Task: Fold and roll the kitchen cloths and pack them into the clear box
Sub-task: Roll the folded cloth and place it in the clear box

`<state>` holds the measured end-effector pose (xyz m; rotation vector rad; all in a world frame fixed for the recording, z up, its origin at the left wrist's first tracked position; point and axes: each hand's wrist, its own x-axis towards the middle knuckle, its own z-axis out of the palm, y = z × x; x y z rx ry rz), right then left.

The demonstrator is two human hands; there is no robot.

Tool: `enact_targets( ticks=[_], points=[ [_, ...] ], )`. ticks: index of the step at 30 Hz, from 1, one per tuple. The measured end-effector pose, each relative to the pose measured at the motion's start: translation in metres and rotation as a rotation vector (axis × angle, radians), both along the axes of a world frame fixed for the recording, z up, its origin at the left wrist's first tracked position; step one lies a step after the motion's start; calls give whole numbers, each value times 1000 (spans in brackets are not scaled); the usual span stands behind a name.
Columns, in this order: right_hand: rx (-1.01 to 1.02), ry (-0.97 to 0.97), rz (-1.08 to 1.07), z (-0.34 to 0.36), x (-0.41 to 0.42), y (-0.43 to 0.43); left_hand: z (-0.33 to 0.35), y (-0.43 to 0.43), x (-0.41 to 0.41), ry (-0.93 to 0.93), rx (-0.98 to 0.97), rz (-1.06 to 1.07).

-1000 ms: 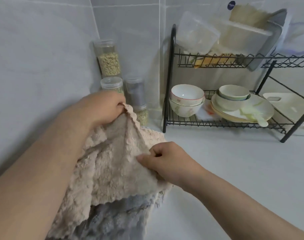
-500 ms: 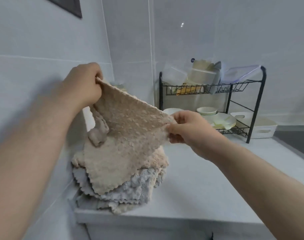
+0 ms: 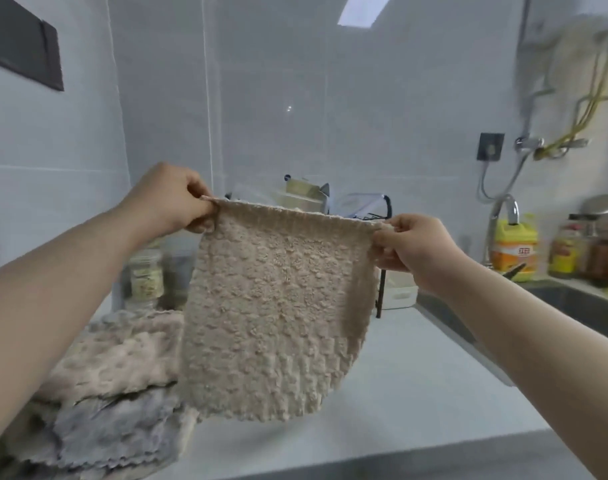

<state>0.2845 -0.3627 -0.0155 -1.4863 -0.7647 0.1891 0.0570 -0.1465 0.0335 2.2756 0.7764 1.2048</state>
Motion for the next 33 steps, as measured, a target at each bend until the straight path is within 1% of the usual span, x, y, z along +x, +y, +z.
enact_targets(
  ticks=[3,6,9,12,16,19,22,27,30,31,33],
  points=[
    [22,58,-28,-11,37,8,-24,19,41,-30,-115,-47],
    [19,87,-57,-18,68,20,-43,37,75,-29,-163,-30],
    [23,64,-106,-17,91,35,-51,46,99,-22,-63,51],
    [34,22,-96,-17,102,41,-58,37,101,-45,-13,58],
    [-11,55,-45,-38,103,27,-89,12,86,77,-34,-11],
    [-117,45,4,-70,103,8,-135,-5,71,203,-77,-31],
    [-274,-27,37,-105,98,-14,-182,-25,53,320,-86,-76],
    [-652,-253,97,-153,77,-50,-237,-48,25,612,-53,-190],
    [-898,-395,185,-161,63,-67,-246,-58,13,748,-48,-262],
    [-957,-413,219,-160,59,-70,-244,-60,11,765,-37,-279],
    [-995,-409,234,-157,56,-69,-237,-60,13,728,-19,-278]
  ],
)
